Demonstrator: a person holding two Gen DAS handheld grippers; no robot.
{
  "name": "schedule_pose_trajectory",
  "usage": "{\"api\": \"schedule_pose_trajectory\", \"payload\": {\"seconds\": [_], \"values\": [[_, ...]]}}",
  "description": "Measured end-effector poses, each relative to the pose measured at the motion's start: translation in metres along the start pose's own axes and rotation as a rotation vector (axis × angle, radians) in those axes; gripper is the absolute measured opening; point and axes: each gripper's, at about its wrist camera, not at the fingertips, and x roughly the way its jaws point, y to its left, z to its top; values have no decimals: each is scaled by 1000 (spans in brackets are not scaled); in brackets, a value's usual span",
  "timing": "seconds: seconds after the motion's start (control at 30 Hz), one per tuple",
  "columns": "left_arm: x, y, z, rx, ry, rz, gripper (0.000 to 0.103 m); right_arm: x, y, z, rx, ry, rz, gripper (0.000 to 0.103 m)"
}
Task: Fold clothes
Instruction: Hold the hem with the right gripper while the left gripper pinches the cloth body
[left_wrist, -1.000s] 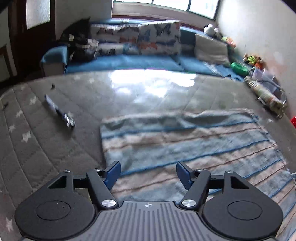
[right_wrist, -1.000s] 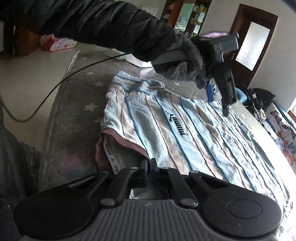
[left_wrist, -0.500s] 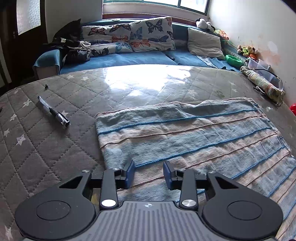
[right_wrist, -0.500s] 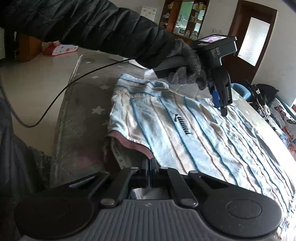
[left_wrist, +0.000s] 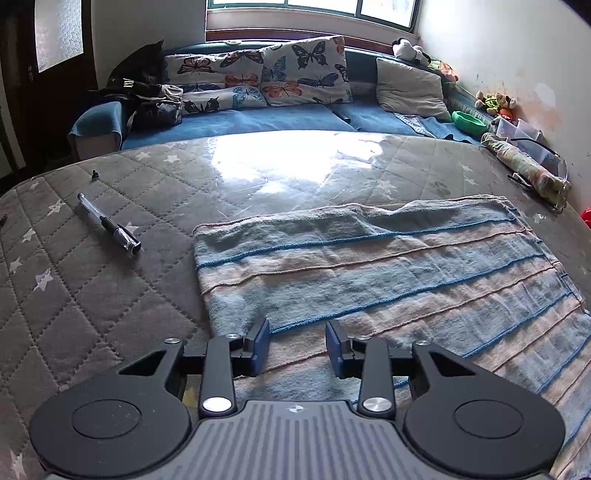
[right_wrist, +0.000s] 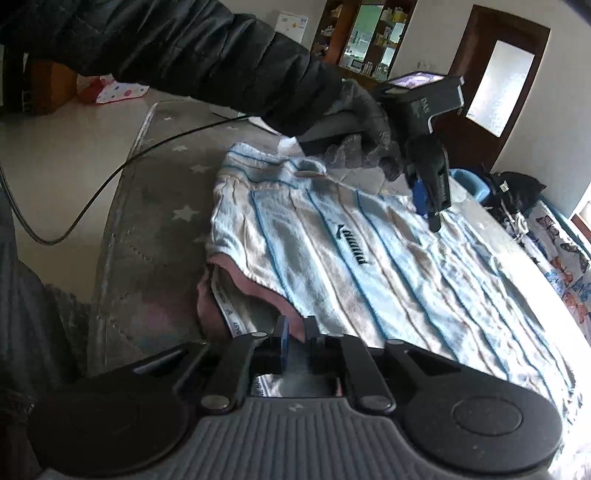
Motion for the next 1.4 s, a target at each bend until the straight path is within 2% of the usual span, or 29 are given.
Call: {"api": "schedule_pose_trajectory", "payload": {"seconds": [0.03, 0.07, 0.37, 0.47, 0.53, 0.57, 0.83, 1.4], "values": [[0, 0, 0, 0, 0, 0, 37, 2, 1, 0, -9, -4, 0, 20], [0, 0, 0, 0, 0, -1, 37, 3, 1, 1, -18, -10, -2, 21], [0, 1, 0, -6, -2, -7, 37, 15, -3, 11, -9, -55, 3, 20], [1, 1, 0, -6, 0, -7, 37, 22, -6, 12, 6, -51, 20, 14], [0, 1, 0, -4, -1, -8, 37, 21, -5, 12, 9, -55, 28, 3], [0, 1, 0, -4, -2, -8, 37, 18, -6, 13, 17, -62, 26, 3], [0, 1, -1, 6, -7, -8, 37, -4, -12, 23, 57, -110, 18, 2], [5, 3, 8, 10, -9, -1, 37, -5, 5, 21, 9, -70, 59, 2]]}}
